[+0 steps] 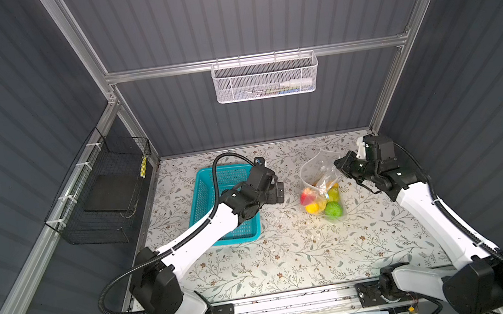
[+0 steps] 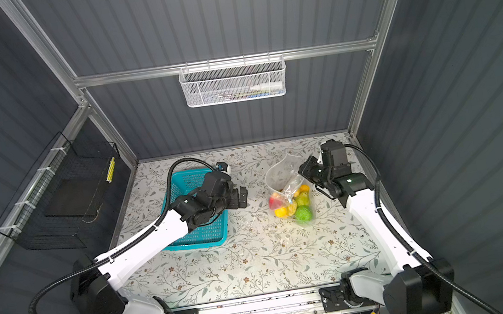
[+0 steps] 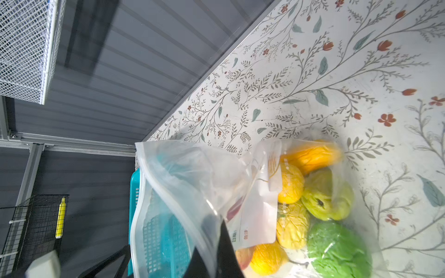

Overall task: Place the food in the zip-top bag and seal the zipper
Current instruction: 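Move the left gripper from over the basket to the bag's rim, then grasp the bag rim near the blue zipper tab with the left gripper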

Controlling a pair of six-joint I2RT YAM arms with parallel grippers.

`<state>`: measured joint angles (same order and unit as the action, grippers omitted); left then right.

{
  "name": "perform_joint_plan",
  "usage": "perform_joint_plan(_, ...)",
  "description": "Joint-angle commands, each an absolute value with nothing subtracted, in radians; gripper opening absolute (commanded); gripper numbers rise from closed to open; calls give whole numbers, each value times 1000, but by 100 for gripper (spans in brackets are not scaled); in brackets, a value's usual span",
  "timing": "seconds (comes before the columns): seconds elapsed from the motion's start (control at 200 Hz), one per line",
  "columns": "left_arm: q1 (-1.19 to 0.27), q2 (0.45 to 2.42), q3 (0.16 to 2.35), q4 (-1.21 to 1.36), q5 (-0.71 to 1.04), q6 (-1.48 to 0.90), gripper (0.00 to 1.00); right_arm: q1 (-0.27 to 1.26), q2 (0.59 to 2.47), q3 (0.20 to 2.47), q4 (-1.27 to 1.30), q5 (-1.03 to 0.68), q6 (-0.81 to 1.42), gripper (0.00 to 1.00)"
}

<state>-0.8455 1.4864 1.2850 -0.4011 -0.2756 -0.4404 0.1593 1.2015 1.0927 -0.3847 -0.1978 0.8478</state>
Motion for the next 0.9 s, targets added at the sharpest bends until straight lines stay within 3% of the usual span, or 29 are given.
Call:
perform_joint_plan(0.0,-876,1473,1295,-284,-197,-438,100,153,1240,1120,-351,-163,905,0)
perform_joint_plan(0.255,-928,1554,1375,-244,-76,-443,99,153,1278,1109,-275,-144,997,0)
perform_joint_plan(0.895,-1006,1784,1591,-252,64,-496,83,164,1207,1035,-240,-33,1033,0)
